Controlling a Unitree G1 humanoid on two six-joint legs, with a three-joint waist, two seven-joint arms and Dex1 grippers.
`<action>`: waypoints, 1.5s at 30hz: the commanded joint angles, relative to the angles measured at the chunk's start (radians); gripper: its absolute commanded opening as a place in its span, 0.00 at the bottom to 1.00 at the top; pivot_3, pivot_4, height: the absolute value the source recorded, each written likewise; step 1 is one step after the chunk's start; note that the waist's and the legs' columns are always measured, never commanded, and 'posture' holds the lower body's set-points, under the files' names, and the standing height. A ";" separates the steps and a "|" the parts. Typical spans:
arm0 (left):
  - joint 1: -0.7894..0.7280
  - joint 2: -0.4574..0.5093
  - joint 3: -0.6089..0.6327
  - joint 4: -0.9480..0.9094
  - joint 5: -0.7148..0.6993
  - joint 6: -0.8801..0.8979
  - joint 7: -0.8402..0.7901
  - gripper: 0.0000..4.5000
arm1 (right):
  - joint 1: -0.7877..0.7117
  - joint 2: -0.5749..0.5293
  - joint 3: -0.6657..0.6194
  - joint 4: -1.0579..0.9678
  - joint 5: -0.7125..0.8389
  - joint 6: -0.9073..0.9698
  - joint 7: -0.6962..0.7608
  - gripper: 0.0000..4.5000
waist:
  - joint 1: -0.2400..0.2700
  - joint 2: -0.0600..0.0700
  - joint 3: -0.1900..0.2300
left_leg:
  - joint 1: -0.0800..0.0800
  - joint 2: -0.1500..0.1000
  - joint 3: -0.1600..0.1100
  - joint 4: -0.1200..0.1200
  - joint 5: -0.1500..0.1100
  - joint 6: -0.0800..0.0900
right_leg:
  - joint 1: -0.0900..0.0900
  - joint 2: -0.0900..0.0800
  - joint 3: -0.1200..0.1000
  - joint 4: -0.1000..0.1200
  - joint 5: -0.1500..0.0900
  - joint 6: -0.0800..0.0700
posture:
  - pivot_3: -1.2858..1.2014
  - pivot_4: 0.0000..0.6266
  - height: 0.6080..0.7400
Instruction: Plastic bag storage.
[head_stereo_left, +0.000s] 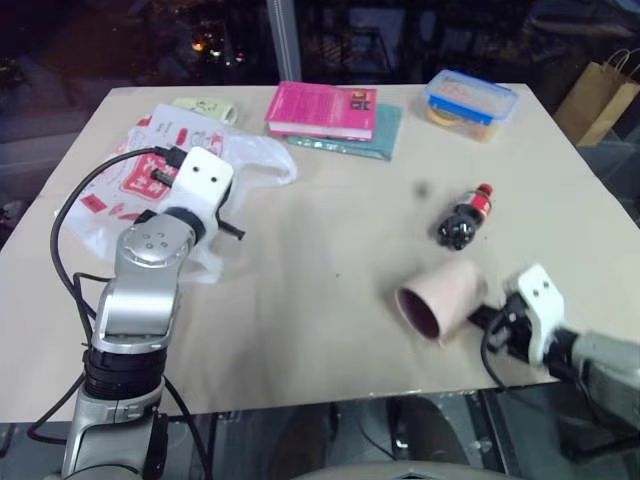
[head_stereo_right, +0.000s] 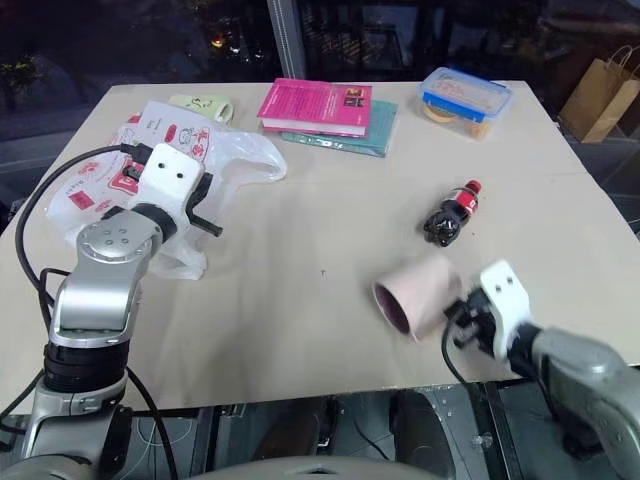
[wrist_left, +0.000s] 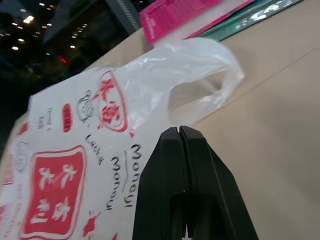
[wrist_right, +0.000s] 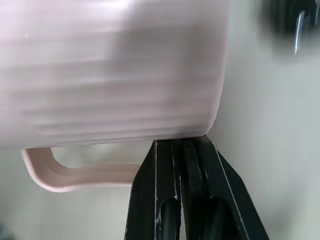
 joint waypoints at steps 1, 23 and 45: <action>-0.012 0.058 -0.018 -0.043 0.045 0.015 0.009 0.00 | -0.209 0.073 0.172 0.130 -0.082 0.001 -0.010 0.01 | -0.005 0.000 0.000 | 0.001 0.000 -0.001 0.000 0.000 0.000 | 0.001 0.001 0.000 0.001 0.000 0.000 | 0.52 0.24 1.00; -0.032 0.020 -0.337 0.161 0.345 0.224 0.215 0.79 | -0.311 0.142 0.291 0.179 -0.228 -0.056 0.092 0.00 | -0.006 0.001 0.000 | -0.001 -0.005 -0.001 -0.005 -0.002 0.001 | -0.005 -0.004 0.001 0.003 0.000 0.000 | 0.52 0.24 1.00; -0.291 -0.148 -0.183 0.711 0.244 -0.164 0.338 0.79 | -0.315 0.188 0.322 0.169 -0.289 -0.069 0.107 0.00 | -0.003 0.002 -0.001 | -0.002 -0.007 -0.001 -0.003 0.000 -0.001 | -0.008 -0.007 0.001 0.011 0.000 0.000 | 0.52 0.24 1.00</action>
